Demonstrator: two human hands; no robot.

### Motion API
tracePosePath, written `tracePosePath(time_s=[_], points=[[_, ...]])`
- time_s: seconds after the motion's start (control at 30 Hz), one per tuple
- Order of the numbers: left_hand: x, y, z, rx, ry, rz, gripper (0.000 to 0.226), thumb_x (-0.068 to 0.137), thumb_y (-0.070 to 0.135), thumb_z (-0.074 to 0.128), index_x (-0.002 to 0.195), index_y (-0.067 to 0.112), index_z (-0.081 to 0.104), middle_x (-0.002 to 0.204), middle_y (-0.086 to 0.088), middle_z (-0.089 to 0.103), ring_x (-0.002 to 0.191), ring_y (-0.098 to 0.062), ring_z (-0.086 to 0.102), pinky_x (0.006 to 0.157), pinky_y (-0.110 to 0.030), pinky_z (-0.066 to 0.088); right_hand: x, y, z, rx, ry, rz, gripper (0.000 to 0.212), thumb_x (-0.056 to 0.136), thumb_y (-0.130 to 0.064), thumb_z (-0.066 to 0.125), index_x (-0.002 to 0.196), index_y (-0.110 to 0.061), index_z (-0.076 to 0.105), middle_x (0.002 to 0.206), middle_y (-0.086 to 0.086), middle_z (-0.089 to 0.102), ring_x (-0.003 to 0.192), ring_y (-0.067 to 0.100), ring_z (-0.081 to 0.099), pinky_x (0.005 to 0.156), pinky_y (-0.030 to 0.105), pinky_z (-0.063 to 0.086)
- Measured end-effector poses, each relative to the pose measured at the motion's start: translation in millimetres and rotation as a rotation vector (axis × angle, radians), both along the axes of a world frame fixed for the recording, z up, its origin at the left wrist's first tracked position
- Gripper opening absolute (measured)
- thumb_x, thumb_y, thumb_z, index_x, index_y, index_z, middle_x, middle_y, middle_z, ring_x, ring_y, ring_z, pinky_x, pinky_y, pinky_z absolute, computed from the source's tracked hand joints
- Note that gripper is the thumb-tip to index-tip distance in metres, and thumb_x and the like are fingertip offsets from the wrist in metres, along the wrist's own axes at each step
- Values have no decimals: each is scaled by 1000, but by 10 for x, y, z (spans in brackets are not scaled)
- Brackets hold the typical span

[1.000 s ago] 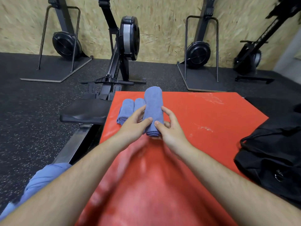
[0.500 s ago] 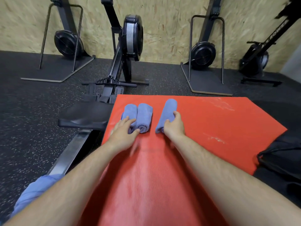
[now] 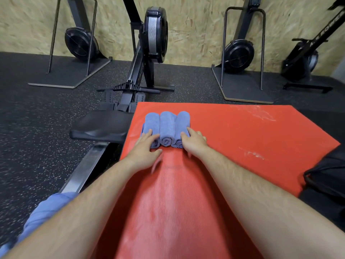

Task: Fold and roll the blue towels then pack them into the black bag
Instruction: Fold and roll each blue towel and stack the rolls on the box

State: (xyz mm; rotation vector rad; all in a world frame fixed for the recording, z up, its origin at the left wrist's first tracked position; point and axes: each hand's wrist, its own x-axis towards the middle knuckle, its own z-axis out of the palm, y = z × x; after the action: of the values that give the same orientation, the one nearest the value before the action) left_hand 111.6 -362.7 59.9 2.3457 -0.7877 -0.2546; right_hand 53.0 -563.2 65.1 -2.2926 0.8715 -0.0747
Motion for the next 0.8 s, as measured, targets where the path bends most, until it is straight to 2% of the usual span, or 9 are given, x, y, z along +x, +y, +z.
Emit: tracePosePath(time_s=[0.13, 0.23, 0.33, 0.5, 0.63, 0.8], points=[[-25, 81, 35, -30, -35, 22, 60, 93, 25, 65, 149, 19, 44, 163, -11, 26, 152, -23, 21, 123, -34, 17, -91, 98, 133, -205, 7, -12, 58, 97, -51, 37, 151, -29, 34, 149, 11, 39, 136, 37, 34, 110, 45, 28], [-94, 200, 86, -24, -69, 25, 67, 85, 42, 56, 147, 19, 46, 160, -11, 33, 150, -23, 27, 122, -40, 23, -232, 318, 227, -470, -48, 38, 54, 98, -47, 39, 148, -27, 38, 144, 9, 45, 128, 34, 39, 103, 45, 31], [-194, 346, 169, -29, -127, 50, 72, 79, 48, 48, 146, 22, 48, 158, -5, 39, 148, -18, 32, 120, -42, 29, -318, 653, 273, -600, -129, 130, 49, 98, -44, 40, 145, -28, 44, 141, 4, 51, 127, 30, 41, 100, 44, 31], [-346, 753, 240, 62, -195, 39, 68, 83, 50, 37, 146, 28, 45, 154, -2, 45, 144, -18, 39, 113, -45, 39, -398, 1433, 178, -677, -187, 361, 45, 99, -42, 37, 140, -27, 49, 131, 1, 59, 121, 28, 50, 94, 42, 35], [-431, 1338, 205, 196, -207, 76, 64, 88, 38, 43, 150, 21, 40, 152, -3, 47, 139, -22, 45, 110, -44, 42, -358, 2047, 44, -605, -178, 500, 43, 100, -38, 39, 139, -22, 47, 129, 3, 60, 120, 28, 48, 94, 42, 36], [-436, 2107, 80, 319, -183, 126, 61, 90, 37, 54, 148, 29, 38, 145, 4, 53, 131, -22, 52, 101, -43, 47, -292, 2754, -98, -581, -159, 639, 42, 98, -34, 45, 136, -16, 47, 122, 6, 61, 116, 31, 50, 92, 42, 39]])
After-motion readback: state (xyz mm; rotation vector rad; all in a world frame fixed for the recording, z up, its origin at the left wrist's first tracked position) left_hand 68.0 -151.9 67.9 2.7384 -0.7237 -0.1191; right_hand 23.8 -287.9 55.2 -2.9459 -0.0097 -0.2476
